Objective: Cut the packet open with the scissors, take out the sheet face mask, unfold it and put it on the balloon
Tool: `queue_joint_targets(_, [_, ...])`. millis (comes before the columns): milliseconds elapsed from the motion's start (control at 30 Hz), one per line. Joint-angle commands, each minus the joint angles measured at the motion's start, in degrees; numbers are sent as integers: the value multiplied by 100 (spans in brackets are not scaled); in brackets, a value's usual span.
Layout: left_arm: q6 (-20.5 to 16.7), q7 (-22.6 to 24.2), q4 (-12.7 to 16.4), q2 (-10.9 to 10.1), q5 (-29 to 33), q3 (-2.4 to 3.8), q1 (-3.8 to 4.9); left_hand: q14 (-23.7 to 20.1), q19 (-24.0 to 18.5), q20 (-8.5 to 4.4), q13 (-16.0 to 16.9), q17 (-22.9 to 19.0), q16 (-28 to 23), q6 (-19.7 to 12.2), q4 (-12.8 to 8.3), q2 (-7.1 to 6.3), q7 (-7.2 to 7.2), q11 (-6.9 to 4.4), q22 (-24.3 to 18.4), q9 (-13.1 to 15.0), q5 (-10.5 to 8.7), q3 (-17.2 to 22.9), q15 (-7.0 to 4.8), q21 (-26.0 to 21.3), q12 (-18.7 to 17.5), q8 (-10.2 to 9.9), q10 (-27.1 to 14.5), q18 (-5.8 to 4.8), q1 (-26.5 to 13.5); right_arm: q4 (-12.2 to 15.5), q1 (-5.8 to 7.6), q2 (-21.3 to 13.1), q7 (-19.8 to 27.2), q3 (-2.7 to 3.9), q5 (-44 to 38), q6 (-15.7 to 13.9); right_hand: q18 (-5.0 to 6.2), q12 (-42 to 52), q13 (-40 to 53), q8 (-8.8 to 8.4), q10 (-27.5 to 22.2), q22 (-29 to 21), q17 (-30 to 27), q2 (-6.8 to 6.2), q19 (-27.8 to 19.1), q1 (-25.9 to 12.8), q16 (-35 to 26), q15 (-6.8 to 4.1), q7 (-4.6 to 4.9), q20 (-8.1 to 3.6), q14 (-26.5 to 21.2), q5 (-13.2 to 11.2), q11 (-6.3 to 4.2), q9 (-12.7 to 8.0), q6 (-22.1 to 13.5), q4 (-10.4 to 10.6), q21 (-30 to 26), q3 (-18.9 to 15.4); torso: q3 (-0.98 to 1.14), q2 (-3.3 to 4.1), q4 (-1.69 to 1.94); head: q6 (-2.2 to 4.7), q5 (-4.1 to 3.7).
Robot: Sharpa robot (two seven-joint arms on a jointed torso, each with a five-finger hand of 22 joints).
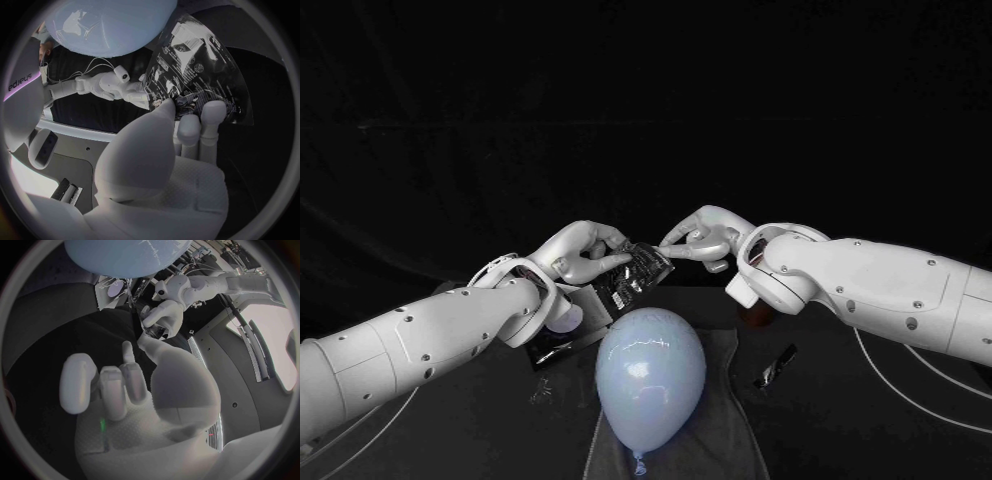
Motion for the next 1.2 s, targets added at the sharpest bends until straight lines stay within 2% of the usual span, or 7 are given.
queue_joint_targets(33, [67,36,28,12,53,8,7,-10,23,3,-10,5,19,17,10,66,9,-16,6,6,21,36,18,28,-24,40,19,-28,-13,3,-6,11,-52,1,-216,53,-84,32,834,22,87,931,1346,12,32,87,24,8,-32,-7,585,-9,-21,11,30,-25,42,58,4,-1,-1,1,8])
queue_joint_targets(367, [102,5,14,28,64,8,8,-6,23,3,-11,13,26,16,11,51,10,-15,10,10,20,60,18,32,-31,36,20,-28,-27,60,-7,18,-41,0,-329,76,-88,53,856,31,102,941,1357,-33,38,97,27,9,-26,-9,587,-57,-16,17,29,-61,60,54,2,-1,-2,4,-9])
queue_joint_targets(500, [113,-6,12,37,67,8,8,-6,23,3,-11,13,26,16,11,51,10,-15,10,10,20,60,18,32,-31,36,20,-28,-27,49,-8,43,-39,0,-354,82,-87,55,859,34,103,941,1358,-39,36,96,27,9,-27,-8,587,-81,-16,19,31,-65,56,52,2,2,2,29,-4])
queue_joint_targets(900, [188,-77,-8,104,40,6,10,-11,26,3,-12,4,25,16,9,40,12,-15,15,12,21,69,18,35,-34,35,20,-29,-32,-37,-8,180,-75,0,-805,286,-91,89,895,55,130,951,1375,-52,40,58,31,11,-33,-7,590,-223,-18,30,51,-58,69,34,1,3,3,-7,-13])
queue_joint_targets(1100, [185,-78,-8,128,32,6,11,-11,26,3,-12,4,25,16,9,40,12,-15,15,12,21,69,18,35,-34,35,20,-29,-32,-106,-7,250,-144,-5,-1014,371,-92,93,906,80,137,961,1381,-23,44,57,33,0,-50,-13,591,-434,-32,40,81,-59,81,43,-2,0,4,-39,-11])
queue_joint_targets(1200, [181,-74,-9,136,31,6,11,-11,26,3,-12,4,25,16,9,40,12,-15,15,12,21,69,18,35,-34,35,20,-29,-32,-120,-7,258,-156,-6,-1076,373,-92,111,929,146,156,967,1381,86,46,103,33,-26,-95,-30,591,-743,-67,67,168,-70,81,105,-1,-3,4,-43,-12])
